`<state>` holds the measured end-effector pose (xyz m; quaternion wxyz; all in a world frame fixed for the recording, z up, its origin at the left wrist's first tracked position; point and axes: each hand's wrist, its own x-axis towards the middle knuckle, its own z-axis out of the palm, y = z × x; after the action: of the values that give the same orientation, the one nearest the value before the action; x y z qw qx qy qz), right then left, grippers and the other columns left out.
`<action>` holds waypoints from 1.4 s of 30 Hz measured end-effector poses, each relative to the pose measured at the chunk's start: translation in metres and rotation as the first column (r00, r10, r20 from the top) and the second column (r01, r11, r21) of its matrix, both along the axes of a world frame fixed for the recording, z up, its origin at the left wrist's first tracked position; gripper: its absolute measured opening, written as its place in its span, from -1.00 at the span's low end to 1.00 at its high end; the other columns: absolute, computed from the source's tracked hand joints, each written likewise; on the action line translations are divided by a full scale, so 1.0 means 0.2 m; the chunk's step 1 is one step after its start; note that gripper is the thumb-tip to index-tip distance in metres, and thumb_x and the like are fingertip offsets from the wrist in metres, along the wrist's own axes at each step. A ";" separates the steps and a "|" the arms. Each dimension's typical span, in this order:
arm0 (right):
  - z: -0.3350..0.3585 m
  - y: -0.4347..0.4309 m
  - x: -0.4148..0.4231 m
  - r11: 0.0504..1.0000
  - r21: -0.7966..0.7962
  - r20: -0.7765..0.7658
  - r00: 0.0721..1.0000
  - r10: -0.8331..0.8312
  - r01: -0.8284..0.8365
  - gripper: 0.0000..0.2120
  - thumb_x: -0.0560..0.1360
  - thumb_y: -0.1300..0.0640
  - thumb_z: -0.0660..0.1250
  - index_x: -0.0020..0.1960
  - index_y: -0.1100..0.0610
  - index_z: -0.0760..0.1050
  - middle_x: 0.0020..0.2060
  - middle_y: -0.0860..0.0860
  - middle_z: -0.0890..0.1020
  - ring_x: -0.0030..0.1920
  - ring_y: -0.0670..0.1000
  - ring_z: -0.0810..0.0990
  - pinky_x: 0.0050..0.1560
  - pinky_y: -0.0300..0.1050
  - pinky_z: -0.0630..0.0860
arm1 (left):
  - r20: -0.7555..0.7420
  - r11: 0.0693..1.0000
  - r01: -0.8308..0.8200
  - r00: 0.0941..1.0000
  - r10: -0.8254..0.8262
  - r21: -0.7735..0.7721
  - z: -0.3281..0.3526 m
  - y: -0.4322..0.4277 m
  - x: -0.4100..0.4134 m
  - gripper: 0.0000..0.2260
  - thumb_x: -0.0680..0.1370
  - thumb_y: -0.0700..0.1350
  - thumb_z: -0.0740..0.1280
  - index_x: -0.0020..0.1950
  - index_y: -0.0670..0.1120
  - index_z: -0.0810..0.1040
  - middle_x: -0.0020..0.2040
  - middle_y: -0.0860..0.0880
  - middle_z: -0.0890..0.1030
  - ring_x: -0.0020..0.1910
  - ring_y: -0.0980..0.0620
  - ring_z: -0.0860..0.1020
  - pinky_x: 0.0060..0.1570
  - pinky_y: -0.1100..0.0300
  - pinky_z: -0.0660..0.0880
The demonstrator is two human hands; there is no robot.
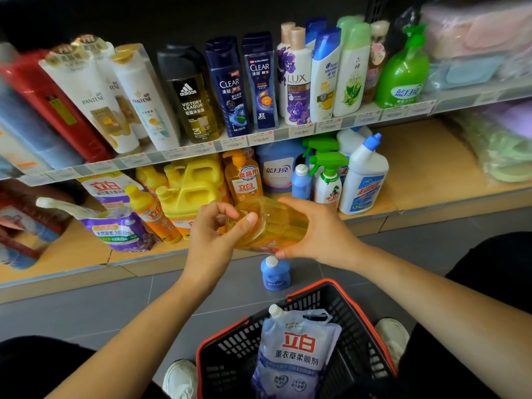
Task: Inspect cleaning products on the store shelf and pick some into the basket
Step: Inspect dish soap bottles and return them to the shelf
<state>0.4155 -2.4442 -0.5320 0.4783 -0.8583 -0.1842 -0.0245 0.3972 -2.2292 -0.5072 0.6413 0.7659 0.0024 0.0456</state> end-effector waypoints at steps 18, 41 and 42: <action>0.05 -0.04 0.04 0.955 0.274 -0.145 0.986 -0.076 0.114 -0.39 0.24 0.04 0.68 0.24 0.04 0.57 0.04 -0.08 0.71 0.05 -0.11 0.68 0.10 -0.07 0.63 | 0.294 0.971 0.144 0.936 -0.196 0.189 -0.05 0.03 0.01 -0.55 0.61 -0.28 0.37 0.43 0.12 0.51 0.45 0.19 0.48 0.12 0.07 0.62 -0.01 0.25 0.61; -0.02 -0.08 0.18 0.606 0.650 -0.522 0.849 -0.083 0.459 -0.18 0.31 0.20 0.59 0.46 -0.05 0.29 0.19 0.04 0.65 0.10 0.11 0.69 0.09 0.31 0.60 | -0.259 0.954 0.124 0.946 -0.196 -0.272 -0.30 0.08 0.00 -0.87 0.52 -0.19 0.44 0.04 -0.18 0.59 -0.28 -0.04 0.65 -0.28 0.04 0.65 -0.17 0.18 0.65; -0.05 -0.09 0.19 0.598 0.641 -0.555 0.829 -0.071 0.481 -0.21 0.29 0.16 0.59 0.44 0.00 0.32 0.19 0.06 0.66 0.11 0.13 0.69 0.12 0.31 0.59 | -0.236 0.955 0.110 0.955 -0.178 -0.275 -0.27 0.10 0.01 -0.83 0.51 -0.16 0.44 0.07 -0.18 0.59 -0.27 -0.04 0.65 -0.29 0.05 0.64 -0.19 0.18 0.64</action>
<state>0.4540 -2.4613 -0.5425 0.8114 -0.5735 0.1068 0.0351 0.3995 -2.2101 -0.5619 0.7314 0.6732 0.0356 -0.1023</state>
